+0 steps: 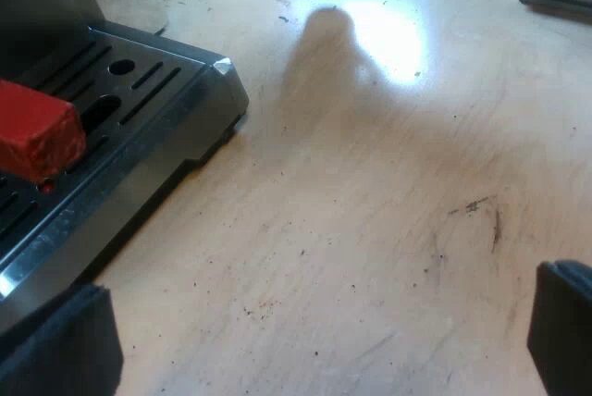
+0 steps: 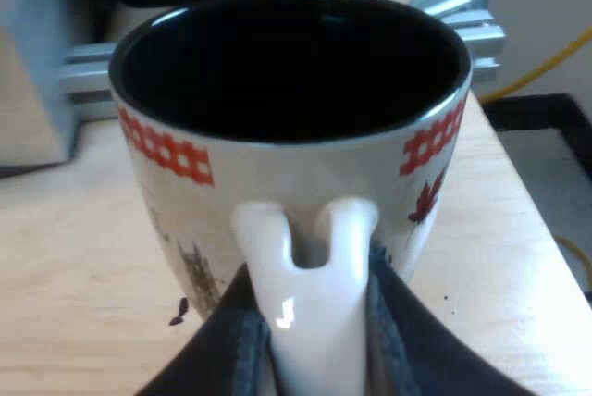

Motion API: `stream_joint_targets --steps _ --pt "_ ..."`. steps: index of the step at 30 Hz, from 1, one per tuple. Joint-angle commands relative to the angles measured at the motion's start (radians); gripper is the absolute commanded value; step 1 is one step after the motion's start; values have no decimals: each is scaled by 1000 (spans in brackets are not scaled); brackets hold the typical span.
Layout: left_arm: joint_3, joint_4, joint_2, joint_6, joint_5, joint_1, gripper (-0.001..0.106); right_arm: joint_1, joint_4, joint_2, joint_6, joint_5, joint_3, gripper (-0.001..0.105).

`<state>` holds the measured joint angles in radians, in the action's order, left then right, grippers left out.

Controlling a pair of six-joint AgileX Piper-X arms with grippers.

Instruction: Place mug into machine

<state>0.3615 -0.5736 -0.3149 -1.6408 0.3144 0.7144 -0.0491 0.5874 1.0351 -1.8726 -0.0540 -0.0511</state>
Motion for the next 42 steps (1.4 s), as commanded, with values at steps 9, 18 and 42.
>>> stream_joint_targets --steps 9,18,42 --pt "4 18 -2 -8 -37 4 91 -3 -395 -468 -17 104 -47 0" --pt "-82 173 -2 -70 -102 4 91 -3 -820 -755 -23 246 -171 0" --pt "-254 499 -2 -131 -487 4 91 482 -872 -861 -1 199 -154 0"
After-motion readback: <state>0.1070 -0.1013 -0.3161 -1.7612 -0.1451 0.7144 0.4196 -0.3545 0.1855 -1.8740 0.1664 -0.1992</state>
